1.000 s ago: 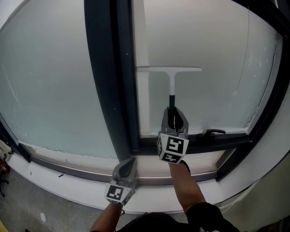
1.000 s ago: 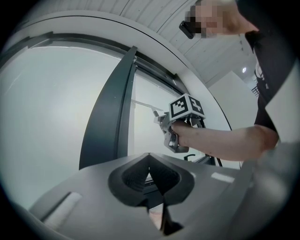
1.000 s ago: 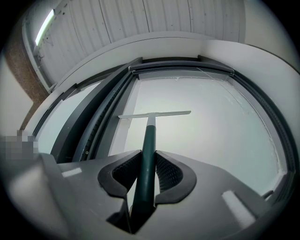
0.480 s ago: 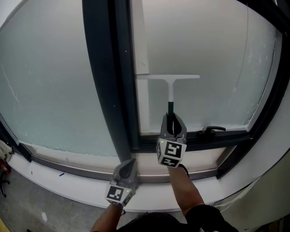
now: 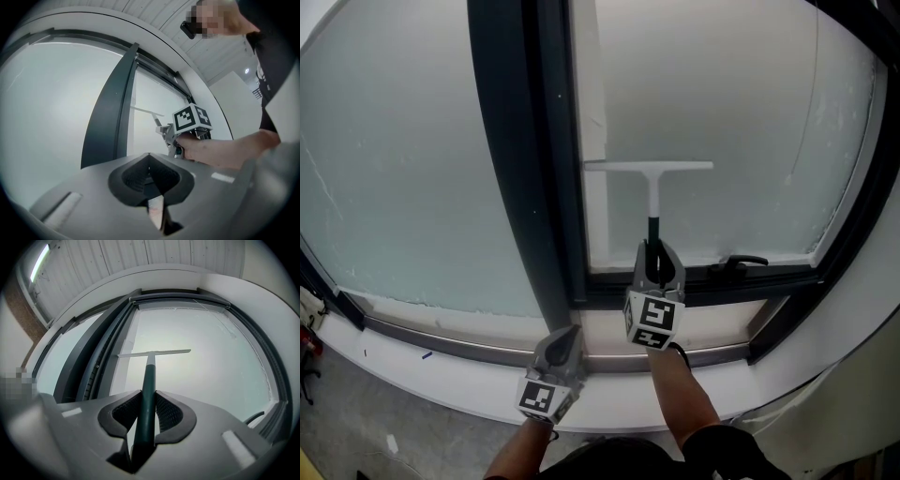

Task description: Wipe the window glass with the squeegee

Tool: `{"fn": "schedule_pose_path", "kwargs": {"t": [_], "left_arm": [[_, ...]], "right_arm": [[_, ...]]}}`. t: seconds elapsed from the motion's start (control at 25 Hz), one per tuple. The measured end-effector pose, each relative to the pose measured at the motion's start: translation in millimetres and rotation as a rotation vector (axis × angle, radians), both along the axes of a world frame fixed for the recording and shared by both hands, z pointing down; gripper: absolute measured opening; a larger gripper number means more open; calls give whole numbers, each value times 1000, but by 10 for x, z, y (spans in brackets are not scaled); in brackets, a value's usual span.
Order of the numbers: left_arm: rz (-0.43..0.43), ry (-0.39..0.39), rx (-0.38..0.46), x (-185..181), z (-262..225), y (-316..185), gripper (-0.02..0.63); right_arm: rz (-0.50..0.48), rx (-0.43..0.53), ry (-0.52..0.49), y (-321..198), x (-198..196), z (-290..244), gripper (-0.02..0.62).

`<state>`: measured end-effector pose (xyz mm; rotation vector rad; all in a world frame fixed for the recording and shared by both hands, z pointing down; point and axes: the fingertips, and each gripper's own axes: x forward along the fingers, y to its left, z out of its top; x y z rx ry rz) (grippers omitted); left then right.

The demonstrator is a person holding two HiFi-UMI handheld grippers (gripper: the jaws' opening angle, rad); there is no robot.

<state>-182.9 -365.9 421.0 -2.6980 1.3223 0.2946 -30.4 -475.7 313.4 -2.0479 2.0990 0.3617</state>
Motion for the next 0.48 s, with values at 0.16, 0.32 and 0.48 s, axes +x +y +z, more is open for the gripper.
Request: {"fn": "schedule_pose_path", "kwargs": {"t": [0.16, 0.32, 0.48], "left_arm": [[2, 8, -5, 17, -3, -14, -1], [8, -20, 3, 32, 64, -18, -2], [14, -22, -9, 61, 125, -16, 0]], "right_arm": [[-4, -20, -4, 15, -19, 101, 95], [-2, -28, -17, 46, -29, 173, 95], [-1, -30, -13, 58, -28, 248, 95]]}}
